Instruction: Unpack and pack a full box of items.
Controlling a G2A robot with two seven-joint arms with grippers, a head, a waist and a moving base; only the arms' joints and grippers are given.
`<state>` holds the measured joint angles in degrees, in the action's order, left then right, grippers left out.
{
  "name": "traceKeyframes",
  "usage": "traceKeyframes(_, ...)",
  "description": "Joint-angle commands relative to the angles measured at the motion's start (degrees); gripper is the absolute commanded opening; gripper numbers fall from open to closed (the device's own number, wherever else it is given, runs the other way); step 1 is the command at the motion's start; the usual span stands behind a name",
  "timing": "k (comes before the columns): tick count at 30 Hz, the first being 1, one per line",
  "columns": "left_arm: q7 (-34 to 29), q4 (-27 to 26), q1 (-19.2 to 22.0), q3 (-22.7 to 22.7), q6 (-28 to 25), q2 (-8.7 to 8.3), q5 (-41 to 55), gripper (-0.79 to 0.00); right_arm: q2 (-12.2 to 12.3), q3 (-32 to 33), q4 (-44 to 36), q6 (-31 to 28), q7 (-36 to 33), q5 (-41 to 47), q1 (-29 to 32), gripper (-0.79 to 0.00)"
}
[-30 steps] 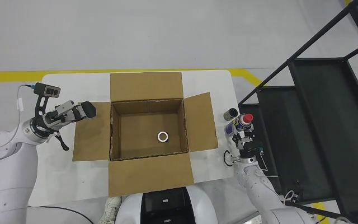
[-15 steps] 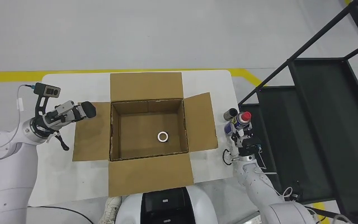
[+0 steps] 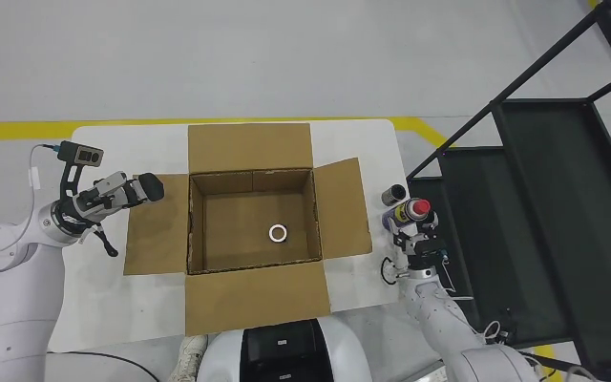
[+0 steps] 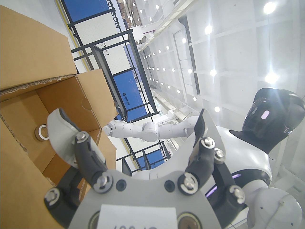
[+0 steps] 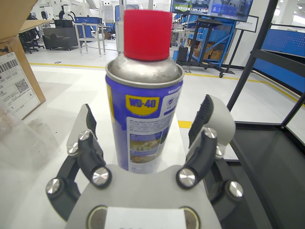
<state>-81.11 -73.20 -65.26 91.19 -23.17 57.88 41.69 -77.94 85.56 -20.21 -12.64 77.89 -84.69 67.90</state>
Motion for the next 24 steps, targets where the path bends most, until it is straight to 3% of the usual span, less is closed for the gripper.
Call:
traceKeyframes(1, 0.00, 0.00, 0.00, 0.00, 0.00, 0.00, 0.00, 0.000, 0.18, -0.09, -0.99, -0.45, 1.58, -0.08, 0.88, 0.000)
traceKeyframes(8, 0.00, 0.00, 0.00, 0.00, 0.00, 0.00, 0.00, 0.000, 1.58, 0.23, -8.92, -3.53, 5.60, -1.36, 6.27, 0.000)
traceKeyframes(13, 0.00, 0.00, 0.00, 0.00, 0.00, 0.00, 0.00, 0.000, 3.00, 1.54, -21.64, -5.69, 2.66, -2.89, 13.45, 0.000)
traceKeyframes(18, 0.00, 0.00, 0.00, 0.00, 0.00, 0.00, 0.00, 0.000, 4.17, 4.72, -42.33, -6.49, -5.17, -2.21, 24.22, 0.000)
traceKeyframes(24, 0.00, 0.00, 0.00, 0.00, 0.00, 0.00, 0.00, 0.000, 5.17, 9.42, -64.93, -9.04, -19.43, -0.13, 34.71, 0.000)
